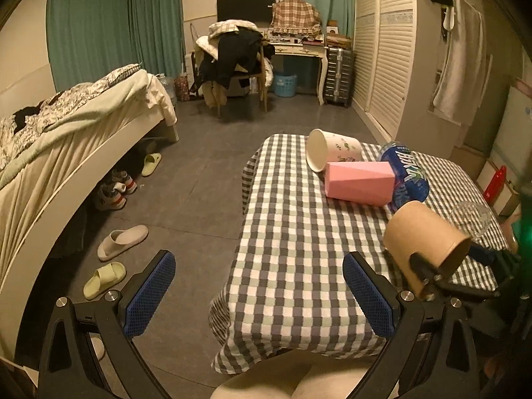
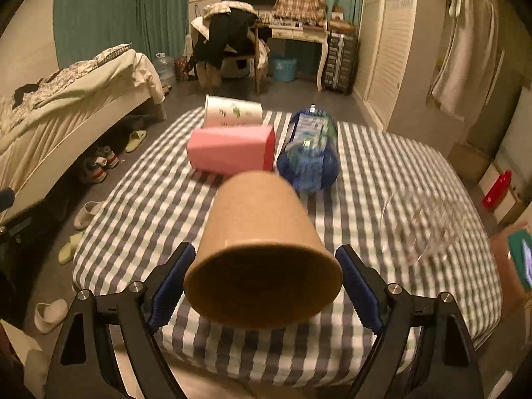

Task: Flip cup upside down
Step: 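Grasp the brown cup's base with the left tool while the right tool releases it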

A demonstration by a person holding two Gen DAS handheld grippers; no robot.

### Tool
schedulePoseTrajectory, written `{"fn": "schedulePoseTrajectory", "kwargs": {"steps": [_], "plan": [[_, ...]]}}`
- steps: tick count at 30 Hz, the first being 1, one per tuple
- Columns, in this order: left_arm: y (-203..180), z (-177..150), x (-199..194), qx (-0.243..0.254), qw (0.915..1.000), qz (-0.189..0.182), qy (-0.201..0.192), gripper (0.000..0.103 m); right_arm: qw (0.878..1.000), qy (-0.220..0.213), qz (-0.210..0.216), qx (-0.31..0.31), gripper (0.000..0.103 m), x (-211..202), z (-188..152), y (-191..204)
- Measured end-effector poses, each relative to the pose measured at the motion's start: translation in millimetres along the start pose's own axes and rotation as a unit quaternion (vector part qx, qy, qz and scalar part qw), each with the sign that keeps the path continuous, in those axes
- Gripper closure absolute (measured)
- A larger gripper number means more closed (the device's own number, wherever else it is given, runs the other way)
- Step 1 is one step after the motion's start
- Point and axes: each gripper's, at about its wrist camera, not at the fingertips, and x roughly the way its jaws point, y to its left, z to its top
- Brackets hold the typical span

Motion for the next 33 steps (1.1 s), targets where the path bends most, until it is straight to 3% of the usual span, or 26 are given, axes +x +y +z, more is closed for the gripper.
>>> {"fn": "schedulePoseTrajectory", "kwargs": {"steps": [8,14,27,33], "plan": [[-8,-9,-1,-0.034,0.9994,0.011,0.002,0.0,1.0,0.014,0.015,-0.024,0.008,0,4,-6],[-25,-5,-7,-0.028,0.9994,0.019,-0.006,0.0,0.997,0.002,0.072,-0.011,0.006,-33,13,-31],[-87,24,0,-0.016,0.999,-0.013,0.04,0.0,0.999,-0.036,0.012,-0.019,0.005,-66,31,-112],[-118,53,17,-0.011,0.998,-0.021,0.058,0.0,0.999,-0.034,0.018,0.002,0.005,-57,26,-153]]}}
